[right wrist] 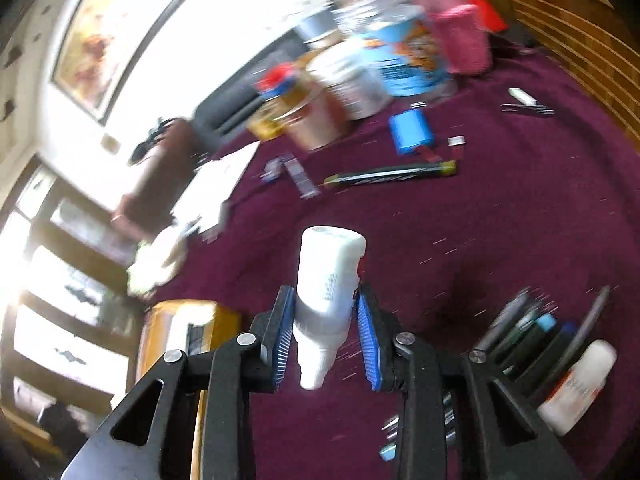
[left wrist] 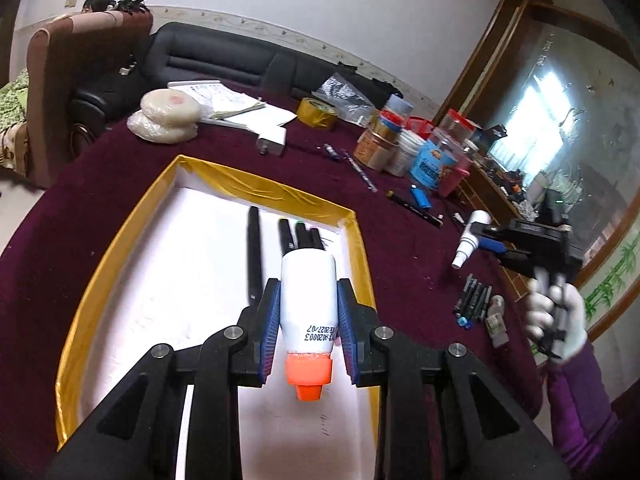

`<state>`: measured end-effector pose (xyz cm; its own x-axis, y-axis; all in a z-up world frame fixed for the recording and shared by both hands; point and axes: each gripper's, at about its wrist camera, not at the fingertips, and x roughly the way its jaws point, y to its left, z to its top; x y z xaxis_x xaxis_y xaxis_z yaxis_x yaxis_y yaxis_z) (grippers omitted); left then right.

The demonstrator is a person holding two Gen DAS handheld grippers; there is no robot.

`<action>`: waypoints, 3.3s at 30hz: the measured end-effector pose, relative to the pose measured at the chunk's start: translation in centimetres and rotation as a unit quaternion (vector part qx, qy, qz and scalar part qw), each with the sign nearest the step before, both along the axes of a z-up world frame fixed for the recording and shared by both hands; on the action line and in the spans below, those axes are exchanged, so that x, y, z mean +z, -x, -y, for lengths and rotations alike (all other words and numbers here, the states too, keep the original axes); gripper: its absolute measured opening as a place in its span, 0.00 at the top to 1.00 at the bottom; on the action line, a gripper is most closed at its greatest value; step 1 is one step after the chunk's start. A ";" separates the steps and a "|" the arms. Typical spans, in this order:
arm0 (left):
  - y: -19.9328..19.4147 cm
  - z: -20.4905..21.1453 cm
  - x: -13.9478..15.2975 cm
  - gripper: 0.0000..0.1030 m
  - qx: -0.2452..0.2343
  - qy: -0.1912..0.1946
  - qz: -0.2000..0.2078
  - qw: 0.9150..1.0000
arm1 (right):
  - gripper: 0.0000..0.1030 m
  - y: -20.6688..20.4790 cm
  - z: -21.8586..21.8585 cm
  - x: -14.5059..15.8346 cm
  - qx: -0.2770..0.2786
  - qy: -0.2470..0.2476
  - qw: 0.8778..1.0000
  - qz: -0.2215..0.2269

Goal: Organize rigid objects
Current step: 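Carry both bottles into the tray and open both tools, then move both tools back toward the remaining markers and bottles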

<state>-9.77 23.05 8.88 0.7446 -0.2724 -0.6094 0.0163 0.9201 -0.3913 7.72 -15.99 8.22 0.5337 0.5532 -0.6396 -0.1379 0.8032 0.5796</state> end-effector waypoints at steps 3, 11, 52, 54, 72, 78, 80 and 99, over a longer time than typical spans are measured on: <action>-0.6 -0.8 -0.3 0.76 0.007 -0.003 -0.009 1.000 | 0.74 1.6 -3.2 0.8 0.046 -0.016 0.999 0.005; -4.4 -3.6 -2.0 0.76 0.032 -0.019 -0.051 0.998 | 0.74 3.5 -13.0 0.5 0.151 -0.048 0.987 -0.009; -2.3 -5.9 -0.3 0.33 0.089 0.037 -0.008 0.995 | 0.70 3.3 -22.3 -1.5 0.126 0.064 0.990 0.016; -1.3 -4.8 -0.3 0.33 0.094 0.029 -0.005 0.995 | 0.70 5.3 -20.2 -0.5 0.109 0.071 0.990 0.056; 1.6 10.6 1.0 0.29 0.052 -0.214 0.033 0.975 | 0.13 16.7 -6.3 0.5 -0.112 0.128 0.961 0.217; 1.7 13.3 0.9 0.29 0.036 -0.232 0.023 0.972 | 0.13 17.7 -3.6 -0.4 -0.125 0.113 0.963 0.212; 1.7 14.1 0.7 0.29 0.028 -0.237 0.021 0.971 | 0.13 17.7 -2.5 -0.7 -0.132 0.107 0.964 0.204; -0.8 22.3 -4.5 0.29 -0.138 -0.160 -0.057 0.976 | 0.13 17.2 7.7 -2.5 -0.255 0.135 0.944 0.157</action>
<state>-9.01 0.74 4.40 0.5922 -0.2343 -0.7710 0.2534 0.9624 -0.0978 -9.49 -23.73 5.70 0.8735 0.0118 -0.4866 0.1760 0.9244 0.3384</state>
